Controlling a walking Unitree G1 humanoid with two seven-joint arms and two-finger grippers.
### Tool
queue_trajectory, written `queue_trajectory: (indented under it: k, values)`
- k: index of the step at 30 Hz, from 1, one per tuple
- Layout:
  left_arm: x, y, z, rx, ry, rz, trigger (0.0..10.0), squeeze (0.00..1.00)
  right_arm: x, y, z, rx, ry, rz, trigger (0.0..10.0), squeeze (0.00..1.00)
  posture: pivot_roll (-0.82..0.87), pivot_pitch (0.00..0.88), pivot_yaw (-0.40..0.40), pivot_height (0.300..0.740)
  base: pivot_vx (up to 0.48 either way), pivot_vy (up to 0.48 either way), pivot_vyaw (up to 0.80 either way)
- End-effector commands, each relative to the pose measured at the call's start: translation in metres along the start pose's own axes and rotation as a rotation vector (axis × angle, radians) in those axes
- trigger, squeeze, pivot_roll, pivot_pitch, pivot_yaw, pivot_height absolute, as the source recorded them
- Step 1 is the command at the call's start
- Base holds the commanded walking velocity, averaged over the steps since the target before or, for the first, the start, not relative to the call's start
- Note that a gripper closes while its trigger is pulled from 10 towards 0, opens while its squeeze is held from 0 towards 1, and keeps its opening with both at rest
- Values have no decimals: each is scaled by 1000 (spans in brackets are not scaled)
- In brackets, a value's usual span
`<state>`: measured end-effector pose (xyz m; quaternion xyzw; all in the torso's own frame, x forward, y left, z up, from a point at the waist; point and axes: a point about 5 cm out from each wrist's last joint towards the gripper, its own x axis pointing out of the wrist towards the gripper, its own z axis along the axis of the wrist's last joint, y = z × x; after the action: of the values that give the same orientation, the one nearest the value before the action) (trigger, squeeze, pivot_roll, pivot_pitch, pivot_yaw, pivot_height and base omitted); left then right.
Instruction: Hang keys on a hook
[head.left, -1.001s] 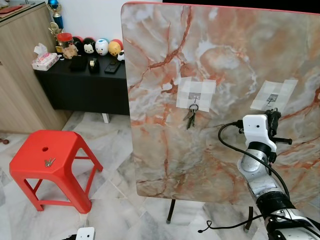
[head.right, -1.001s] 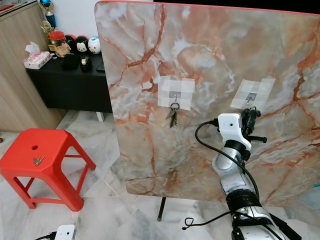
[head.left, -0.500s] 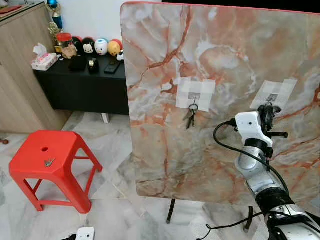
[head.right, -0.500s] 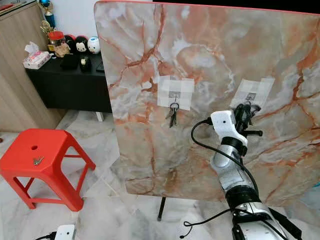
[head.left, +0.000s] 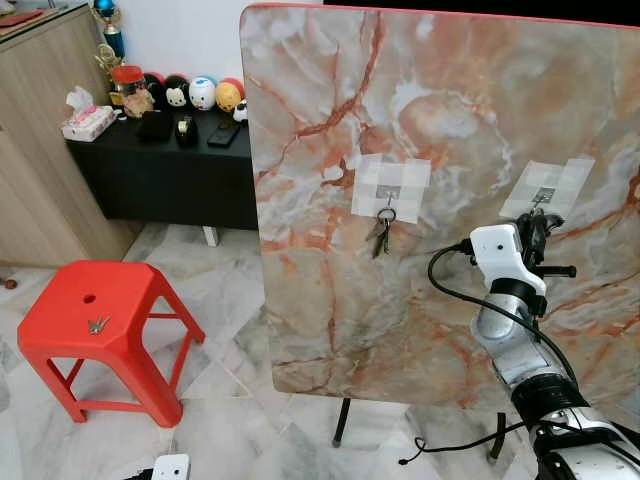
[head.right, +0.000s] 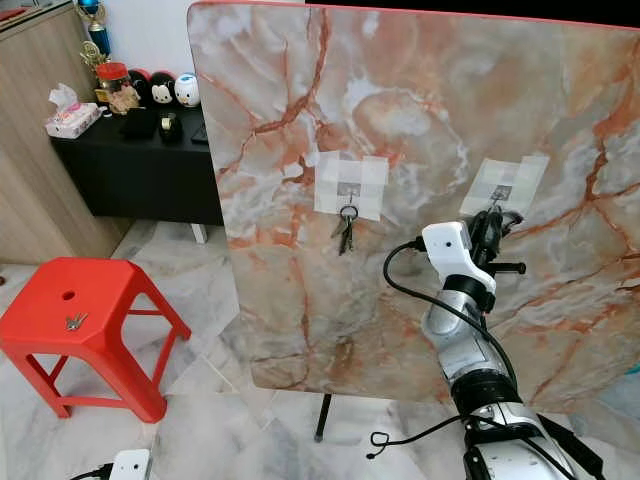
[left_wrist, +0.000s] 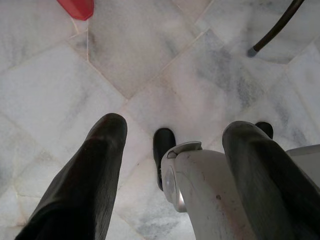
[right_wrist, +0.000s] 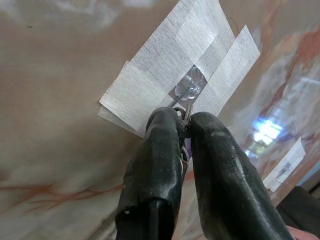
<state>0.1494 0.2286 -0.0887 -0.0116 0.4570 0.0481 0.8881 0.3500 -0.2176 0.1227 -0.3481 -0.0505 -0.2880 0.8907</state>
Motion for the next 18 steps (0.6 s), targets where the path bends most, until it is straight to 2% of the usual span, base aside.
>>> queue_trajectory:
  k: [1,11,18]
  values:
    - [-1,1,-4,4,14,5,10000,0,6,-3,6,-26,-30,-8,10000,0,30,0,-54,740,0,0,0]
    - [-1,1,-4,2,12,5,10000,0,8,-5,8,-57,-39,-20,10000,0,31,0,-55,740,0,0,0]
    - [-1,1,-4,2,13,5,10000,0,10,-8,4,-47,-2,-36,10000,0,32,0,-55,740,0,0,0]
